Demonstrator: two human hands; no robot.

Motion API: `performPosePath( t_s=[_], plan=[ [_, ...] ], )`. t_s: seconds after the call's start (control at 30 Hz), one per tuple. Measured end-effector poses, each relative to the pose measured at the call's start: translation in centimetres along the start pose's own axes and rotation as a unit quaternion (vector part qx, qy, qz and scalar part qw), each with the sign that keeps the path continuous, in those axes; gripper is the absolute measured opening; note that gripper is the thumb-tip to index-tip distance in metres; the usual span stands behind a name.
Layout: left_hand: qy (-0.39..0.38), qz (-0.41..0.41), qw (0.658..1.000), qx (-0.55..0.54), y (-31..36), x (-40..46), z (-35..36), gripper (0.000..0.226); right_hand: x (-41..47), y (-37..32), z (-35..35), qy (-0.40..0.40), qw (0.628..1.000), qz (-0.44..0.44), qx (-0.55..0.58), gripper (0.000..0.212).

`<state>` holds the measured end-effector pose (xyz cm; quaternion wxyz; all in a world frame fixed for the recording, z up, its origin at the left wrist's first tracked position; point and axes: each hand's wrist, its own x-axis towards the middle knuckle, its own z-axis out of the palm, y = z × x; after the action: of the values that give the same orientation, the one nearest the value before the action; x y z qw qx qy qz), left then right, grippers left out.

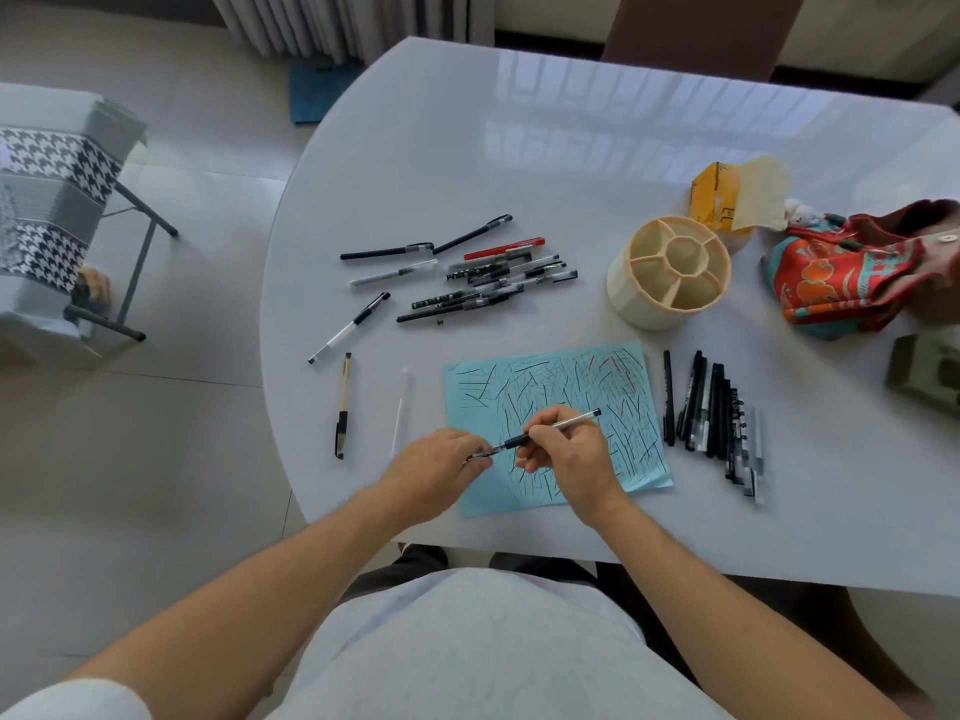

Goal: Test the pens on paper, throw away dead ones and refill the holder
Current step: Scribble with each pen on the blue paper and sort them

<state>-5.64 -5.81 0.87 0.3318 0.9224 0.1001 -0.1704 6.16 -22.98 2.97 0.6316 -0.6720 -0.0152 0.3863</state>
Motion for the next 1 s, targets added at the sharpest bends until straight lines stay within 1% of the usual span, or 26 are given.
performPosePath(
  t_s=[0.13, 0.3, 0.43, 0.53, 0.6, 0.7, 0.73, 0.77, 0.8, 0.87, 0.93, 1.0],
  plan=[
    [-0.011, 0.003, 1.0, 0.02, 2.1, 0.5, -0.2, 0.027, -0.4, 0.1, -0.7, -0.001, 1.0, -0.002, 0.002, 0.01],
    [-0.019, -0.007, 1.0, 0.005, 3.9, 1.0, -0.4, 0.019, -1.2, 0.8, -1.7, -0.025, 0.999, 0.02, 0.01, 0.01],
    [-0.031, -0.024, 0.999, 0.004, 5.0, 1.6, 0.2, 0.019, -1.8, 1.7, -2.4, -0.006, 0.999, 0.032, 0.028, 0.015],
    [-0.053, -0.025, 0.998, -0.008, 5.3, 1.9, 1.2, 0.02, -1.7, 1.8, -3.8, -0.018, 0.999, 0.046, -0.014, 0.021],
    [-0.053, -0.022, 0.998, -0.002, 5.5, 2.2, 1.8, 0.022, -1.4, 1.5, -4.9, -0.019, 0.998, 0.049, -0.045, 0.022],
    [-0.015, -0.019, 1.0, -0.005, 5.5, 2.4, 2.6, 0.037, 0.2, 0.3, -7.6, 0.038, 0.997, 0.054, -0.039, 0.019],
    [0.005, -0.022, 1.0, -0.009, 5.3, 2.4, 2.9, 0.041, 0.8, -0.4, -8.9, 0.062, 0.995, 0.051, -0.055, 0.018],
    [0.023, -0.023, 0.999, -0.004, 5.0, 2.2, 3.1, 0.042, 1.6, -1.0, -10.2, 0.084, 0.99, 0.043, -0.101, 0.018],
    [0.04, -0.023, 0.999, 0.006, 4.8, 2.1, 3.3, 0.04, 2.4, -1.5, -11.6, 0.102, 0.98, 0.032, -0.17, 0.018],
    [0.07, -0.028, 0.997, 0.024, 4.1, 1.8, 3.5, 0.035, 3.9, -2.6, -14.0, 0.119, 0.938, 0.001, -0.324, 0.016],
    [0.094, -0.03, 0.994, 0.044, 3.4, 1.4, 3.7, 0.03, 5.4, -3.3, -15.4, 0.112, 0.893, -0.017, -0.436, 0.017],
    [0.097, -0.04, 0.992, 0.064, 2.8, 1.2, 3.8, 0.03, 6.7, -3.5, -15.9, 0.092, 0.855, -0.022, -0.509, 0.021]
  ],
)
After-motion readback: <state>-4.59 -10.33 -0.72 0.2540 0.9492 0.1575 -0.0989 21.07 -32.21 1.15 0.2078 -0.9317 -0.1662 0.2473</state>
